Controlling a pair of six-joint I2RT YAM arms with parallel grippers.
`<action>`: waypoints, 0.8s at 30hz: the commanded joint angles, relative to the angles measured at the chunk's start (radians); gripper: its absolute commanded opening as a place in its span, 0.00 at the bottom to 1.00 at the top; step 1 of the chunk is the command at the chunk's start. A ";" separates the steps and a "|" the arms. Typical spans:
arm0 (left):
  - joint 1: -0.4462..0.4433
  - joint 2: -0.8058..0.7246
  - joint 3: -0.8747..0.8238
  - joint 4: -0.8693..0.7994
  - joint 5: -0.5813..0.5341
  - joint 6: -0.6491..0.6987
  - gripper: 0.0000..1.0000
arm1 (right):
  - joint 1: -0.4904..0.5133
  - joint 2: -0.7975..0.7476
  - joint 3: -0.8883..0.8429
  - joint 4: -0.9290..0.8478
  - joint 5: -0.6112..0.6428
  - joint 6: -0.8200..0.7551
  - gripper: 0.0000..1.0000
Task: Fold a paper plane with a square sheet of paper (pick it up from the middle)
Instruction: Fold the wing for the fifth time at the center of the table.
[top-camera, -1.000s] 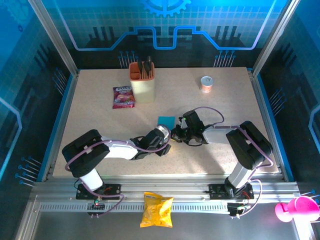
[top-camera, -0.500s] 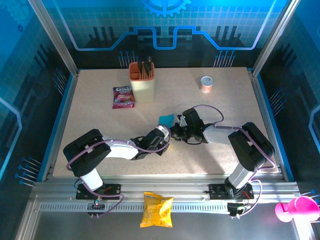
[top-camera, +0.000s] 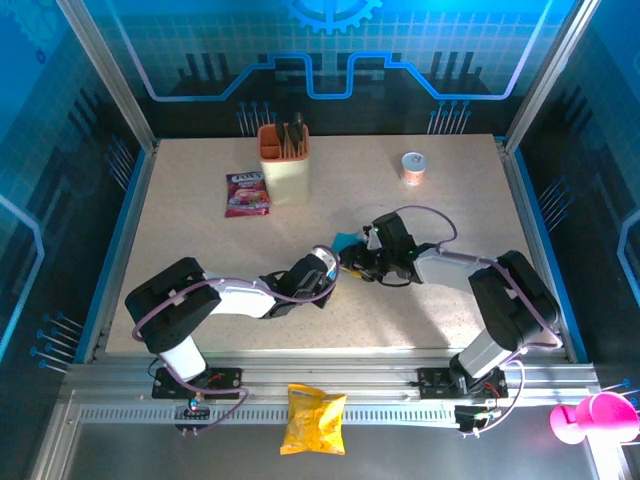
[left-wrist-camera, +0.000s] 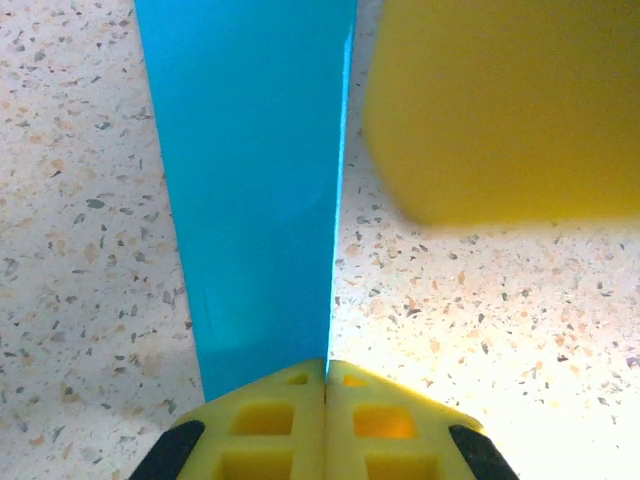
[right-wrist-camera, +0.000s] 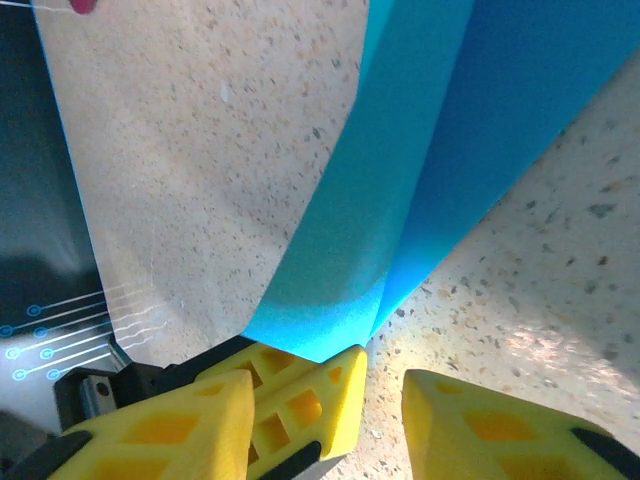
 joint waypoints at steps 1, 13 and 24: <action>0.011 -0.034 -0.029 0.004 0.080 -0.036 0.00 | -0.015 -0.062 0.043 -0.111 0.033 -0.065 0.50; 0.025 -0.046 -0.017 -0.006 0.173 -0.067 0.00 | 0.008 -0.060 0.107 -0.240 0.087 -0.128 0.60; 0.025 -0.034 0.002 -0.037 0.187 -0.047 0.00 | 0.044 -0.037 0.208 -0.406 0.209 -0.207 0.62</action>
